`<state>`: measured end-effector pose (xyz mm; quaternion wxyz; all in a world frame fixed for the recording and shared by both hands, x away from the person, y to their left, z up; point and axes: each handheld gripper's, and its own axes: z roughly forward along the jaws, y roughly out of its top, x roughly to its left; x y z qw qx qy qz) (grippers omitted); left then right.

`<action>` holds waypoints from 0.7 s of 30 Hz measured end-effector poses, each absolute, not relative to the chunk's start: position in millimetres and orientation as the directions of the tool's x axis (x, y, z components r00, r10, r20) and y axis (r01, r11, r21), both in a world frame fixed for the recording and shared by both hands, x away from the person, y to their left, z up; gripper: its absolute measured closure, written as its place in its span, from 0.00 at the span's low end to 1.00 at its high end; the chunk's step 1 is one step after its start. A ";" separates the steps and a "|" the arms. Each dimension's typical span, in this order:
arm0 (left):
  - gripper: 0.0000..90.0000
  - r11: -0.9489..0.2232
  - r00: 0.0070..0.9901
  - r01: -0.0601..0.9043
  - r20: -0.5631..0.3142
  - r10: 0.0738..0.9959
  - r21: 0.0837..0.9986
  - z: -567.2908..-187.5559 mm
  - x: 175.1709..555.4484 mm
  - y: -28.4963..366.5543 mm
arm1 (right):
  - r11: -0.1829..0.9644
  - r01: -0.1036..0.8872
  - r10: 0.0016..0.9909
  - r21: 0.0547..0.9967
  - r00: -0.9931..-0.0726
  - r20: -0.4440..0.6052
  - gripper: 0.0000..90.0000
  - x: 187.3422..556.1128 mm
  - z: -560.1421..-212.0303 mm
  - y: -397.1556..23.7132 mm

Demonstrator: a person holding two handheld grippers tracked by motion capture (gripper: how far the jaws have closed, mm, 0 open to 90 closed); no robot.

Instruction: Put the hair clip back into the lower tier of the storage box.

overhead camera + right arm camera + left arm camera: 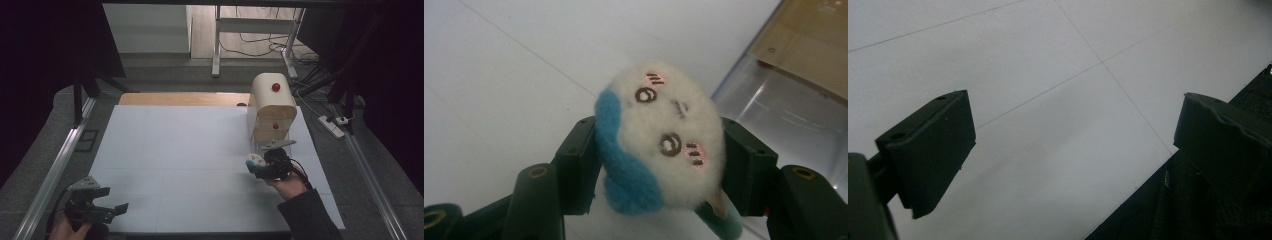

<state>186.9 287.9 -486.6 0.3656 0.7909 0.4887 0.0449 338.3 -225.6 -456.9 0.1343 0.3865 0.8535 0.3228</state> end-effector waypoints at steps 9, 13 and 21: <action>0.04 -0.253 0.520 0.739 -0.289 0.804 0.624 -486.6 186.8 288.2 | 0.459 0.587 0.784 0.667 -0.621 0.008 0.43 344.0 -454.5 -240.0; 0.04 -0.254 0.520 0.739 -0.288 0.804 0.624 -486.6 186.8 288.0 | 0.441 0.595 0.800 0.672 -0.600 0.007 0.43 346.7 -453.7 -246.5; 0.04 -0.255 0.520 0.740 -0.289 0.804 0.623 -486.7 187.0 288.0 | 0.414 0.608 0.826 0.677 -0.564 0.002 0.43 352.6 -453.5 -255.6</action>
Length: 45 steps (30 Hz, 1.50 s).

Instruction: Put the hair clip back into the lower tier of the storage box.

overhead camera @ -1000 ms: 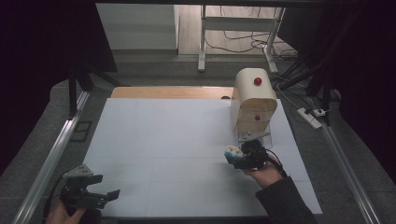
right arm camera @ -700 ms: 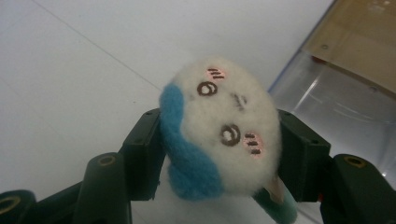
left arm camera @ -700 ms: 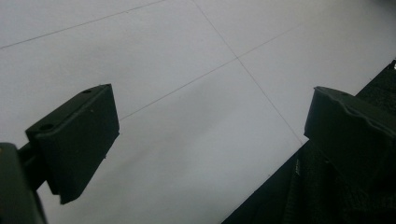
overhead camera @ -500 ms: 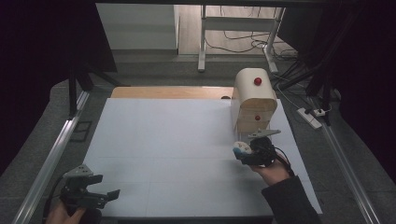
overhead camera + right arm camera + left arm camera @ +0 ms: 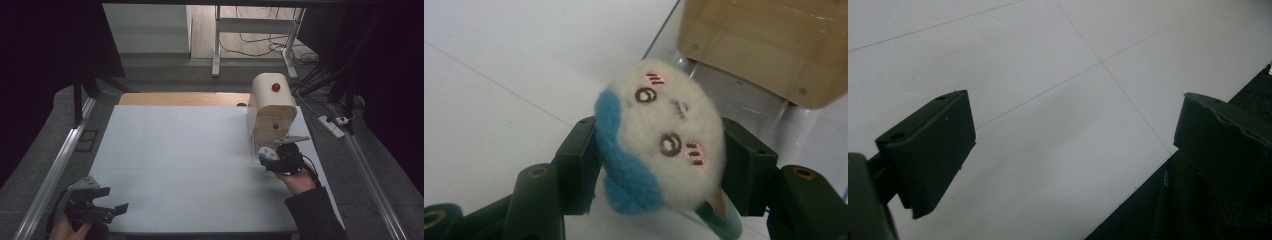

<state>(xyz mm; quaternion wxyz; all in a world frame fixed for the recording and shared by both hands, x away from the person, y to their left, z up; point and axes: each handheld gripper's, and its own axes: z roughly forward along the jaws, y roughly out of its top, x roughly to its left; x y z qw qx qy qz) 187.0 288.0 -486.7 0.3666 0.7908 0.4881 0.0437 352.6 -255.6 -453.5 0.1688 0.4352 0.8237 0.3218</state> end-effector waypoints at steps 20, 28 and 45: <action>0.04 -0.258 0.519 0.743 -0.287 0.806 0.618 -486.9 187.5 287.4 | 0.382 0.620 0.861 0.685 -0.509 -0.019 0.43 372.2 -458.5 -262.9; 0.04 -0.259 0.517 0.744 -0.286 0.807 0.616 -487.0 187.8 287.3 | 0.374 0.622 0.871 0.688 -0.491 -0.029 0.43 382.6 -464.2 -262.0; 0.04 -0.260 0.515 0.746 -0.284 0.809 0.613 -487.2 188.0 286.9 | 0.389 0.626 0.873 0.676 -0.485 -0.053 0.43 396.1 -477.9 -256.4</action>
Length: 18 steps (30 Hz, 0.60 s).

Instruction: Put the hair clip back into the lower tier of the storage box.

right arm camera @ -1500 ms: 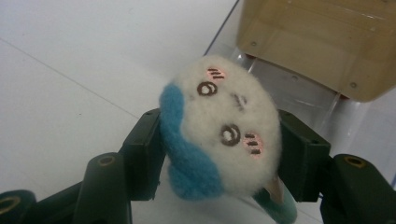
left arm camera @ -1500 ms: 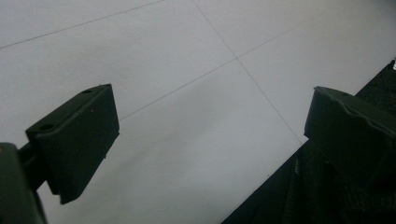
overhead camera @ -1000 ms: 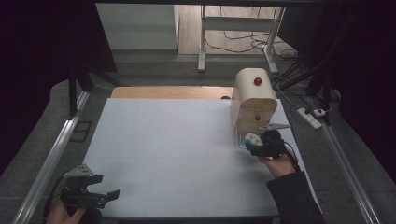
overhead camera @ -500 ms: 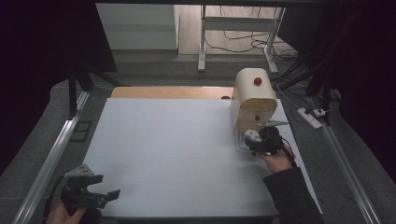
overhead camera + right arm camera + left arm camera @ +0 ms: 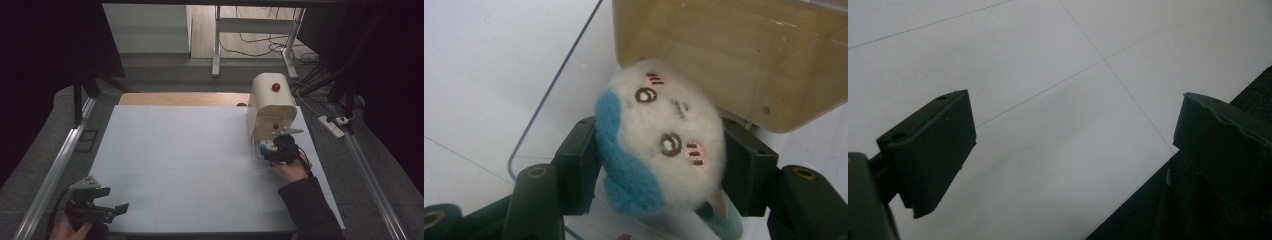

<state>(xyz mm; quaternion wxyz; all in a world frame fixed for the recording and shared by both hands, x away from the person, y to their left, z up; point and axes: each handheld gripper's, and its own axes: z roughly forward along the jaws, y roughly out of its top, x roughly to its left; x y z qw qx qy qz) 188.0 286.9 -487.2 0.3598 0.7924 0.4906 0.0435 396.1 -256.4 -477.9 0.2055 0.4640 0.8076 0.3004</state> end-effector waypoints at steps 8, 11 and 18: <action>0.04 -0.260 0.515 0.746 -0.284 0.809 0.613 -487.2 188.1 286.9 | 0.387 0.639 0.877 0.664 -0.478 -0.051 0.37 398.0 -483.4 -255.5; 0.04 -0.260 0.515 0.746 -0.284 0.809 0.613 -487.2 188.0 286.9 | 0.387 0.642 0.876 0.662 -0.479 -0.048 0.35 398.6 -484.9 -255.3; 0.04 -0.260 0.515 0.746 -0.284 0.809 0.613 -487.2 187.9 287.0 | 0.379 0.649 0.878 0.660 -0.478 -0.034 0.28 398.6 -485.3 -255.2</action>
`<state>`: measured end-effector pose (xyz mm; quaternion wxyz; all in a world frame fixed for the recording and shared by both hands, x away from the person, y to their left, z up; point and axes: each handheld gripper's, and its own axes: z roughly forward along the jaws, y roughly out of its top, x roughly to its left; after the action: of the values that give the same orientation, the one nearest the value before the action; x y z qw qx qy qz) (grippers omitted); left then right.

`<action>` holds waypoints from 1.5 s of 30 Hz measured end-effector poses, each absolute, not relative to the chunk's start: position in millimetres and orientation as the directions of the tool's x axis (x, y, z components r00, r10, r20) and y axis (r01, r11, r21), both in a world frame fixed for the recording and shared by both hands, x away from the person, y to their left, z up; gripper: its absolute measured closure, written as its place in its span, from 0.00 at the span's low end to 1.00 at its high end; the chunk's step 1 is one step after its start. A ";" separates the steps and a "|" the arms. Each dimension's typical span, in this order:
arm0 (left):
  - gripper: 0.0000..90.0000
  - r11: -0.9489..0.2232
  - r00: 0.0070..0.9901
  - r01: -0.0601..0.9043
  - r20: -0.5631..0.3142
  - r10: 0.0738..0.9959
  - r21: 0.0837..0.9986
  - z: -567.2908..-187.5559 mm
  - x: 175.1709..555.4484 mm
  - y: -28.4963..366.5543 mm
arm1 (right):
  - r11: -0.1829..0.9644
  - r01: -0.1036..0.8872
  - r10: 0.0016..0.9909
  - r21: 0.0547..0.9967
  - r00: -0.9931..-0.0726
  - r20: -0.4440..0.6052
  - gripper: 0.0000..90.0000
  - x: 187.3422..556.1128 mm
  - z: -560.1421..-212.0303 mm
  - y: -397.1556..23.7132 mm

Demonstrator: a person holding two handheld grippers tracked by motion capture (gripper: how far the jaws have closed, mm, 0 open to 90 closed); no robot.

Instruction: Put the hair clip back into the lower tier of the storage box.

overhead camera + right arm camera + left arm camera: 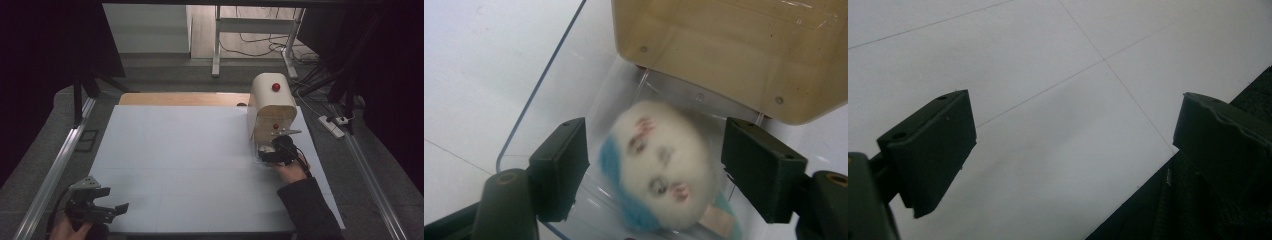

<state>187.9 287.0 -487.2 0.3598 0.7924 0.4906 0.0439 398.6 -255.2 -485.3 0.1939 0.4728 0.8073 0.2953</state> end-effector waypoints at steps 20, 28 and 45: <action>0.04 -0.259 0.515 0.745 -0.283 0.810 0.614 -487.0 187.7 287.0 | 0.366 0.641 0.871 0.674 -0.492 -0.006 0.19 392.2 -477.9 -257.9; 0.04 -0.258 0.514 0.745 -0.284 0.809 0.615 -487.0 187.7 287.2 | 0.356 0.636 0.868 0.685 -0.497 0.010 0.15 388.0 -472.9 -259.8; 0.04 -0.256 0.514 0.745 -0.284 0.810 0.616 -487.0 187.6 287.4 | 0.380 0.638 0.844 0.670 -0.536 0.032 0.07 380.1 -470.5 -255.8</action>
<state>187.6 287.4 -487.0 0.3614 0.7913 0.4911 0.0448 380.1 -255.8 -470.5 0.1601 0.4544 0.8150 0.3220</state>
